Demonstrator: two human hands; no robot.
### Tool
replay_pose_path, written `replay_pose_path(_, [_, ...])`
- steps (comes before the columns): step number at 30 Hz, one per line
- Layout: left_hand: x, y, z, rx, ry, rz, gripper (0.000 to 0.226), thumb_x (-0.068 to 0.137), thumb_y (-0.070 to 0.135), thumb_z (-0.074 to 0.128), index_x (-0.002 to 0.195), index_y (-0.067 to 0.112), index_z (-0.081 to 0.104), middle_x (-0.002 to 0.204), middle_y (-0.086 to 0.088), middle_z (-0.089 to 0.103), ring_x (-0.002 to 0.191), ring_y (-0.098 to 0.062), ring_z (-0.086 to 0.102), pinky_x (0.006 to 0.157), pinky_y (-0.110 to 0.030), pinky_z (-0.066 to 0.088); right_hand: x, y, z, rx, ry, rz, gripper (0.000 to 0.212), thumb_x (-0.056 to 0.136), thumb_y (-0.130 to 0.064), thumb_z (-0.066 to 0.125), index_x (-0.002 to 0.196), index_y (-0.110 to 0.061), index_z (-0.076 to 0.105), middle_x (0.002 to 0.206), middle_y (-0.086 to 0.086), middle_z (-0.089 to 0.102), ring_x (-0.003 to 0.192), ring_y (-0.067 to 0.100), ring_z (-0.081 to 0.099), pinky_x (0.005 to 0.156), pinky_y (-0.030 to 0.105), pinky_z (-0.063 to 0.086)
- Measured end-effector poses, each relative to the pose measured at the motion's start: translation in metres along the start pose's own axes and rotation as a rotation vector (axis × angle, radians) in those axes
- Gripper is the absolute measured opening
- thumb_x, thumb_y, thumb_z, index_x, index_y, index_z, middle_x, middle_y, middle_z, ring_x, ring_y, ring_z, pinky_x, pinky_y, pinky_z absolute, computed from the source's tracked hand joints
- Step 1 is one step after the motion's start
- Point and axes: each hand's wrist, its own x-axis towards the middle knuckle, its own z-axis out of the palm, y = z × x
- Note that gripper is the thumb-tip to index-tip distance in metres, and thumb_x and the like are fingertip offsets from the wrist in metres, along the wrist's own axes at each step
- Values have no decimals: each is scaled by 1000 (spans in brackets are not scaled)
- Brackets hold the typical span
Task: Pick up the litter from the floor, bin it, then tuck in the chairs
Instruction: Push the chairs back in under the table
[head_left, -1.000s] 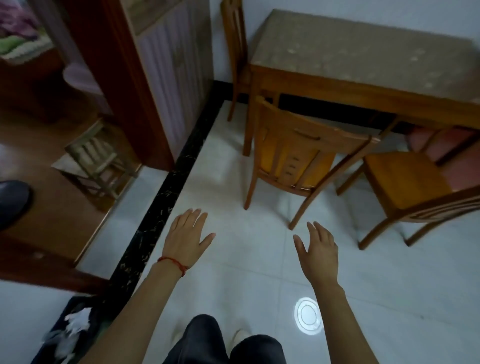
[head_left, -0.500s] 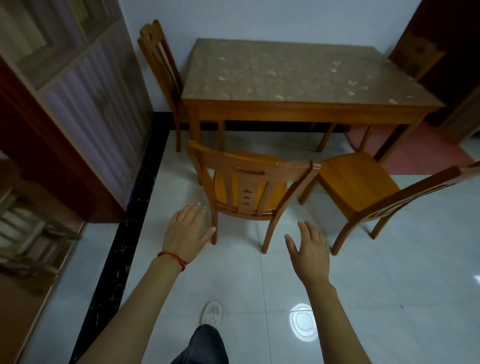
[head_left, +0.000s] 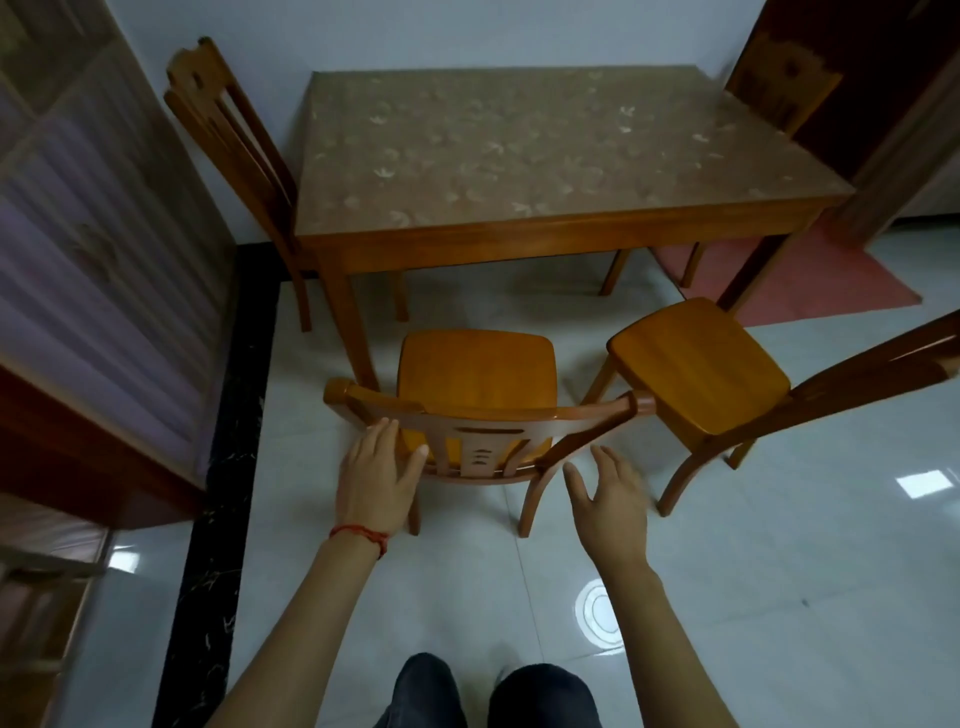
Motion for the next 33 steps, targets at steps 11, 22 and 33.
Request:
replay_pose_path(11, [47,30,21,-501,82,-544,57,87,44,56,124,1,49,127,-17,55,115,-34,51,91,-39,41,61,-35,21,585,-108,375,40,89,-42,49,104,-6,61,93,9,68,82,23,63,69,26,46])
replay_pose_path(22, [63,39,37,-576,243,-540,34,80,35,68,88,2,65,84,-6,64,78,-19,57,62,-23,37,87,-28,25,566,7,398,34,85,-37,58,83,-3,64,72,4,63,63,15,57,55,19,40])
replay_pose_path(33, [100,69,62,-594,341,-567,31,79,35,69,79,4,63,77,-4,61,72,-18,55,63,-25,38,148,-16,17,596,-25,327,26,84,-33,61,75,-8,64,66,-1,63,60,10,60,56,21,44])
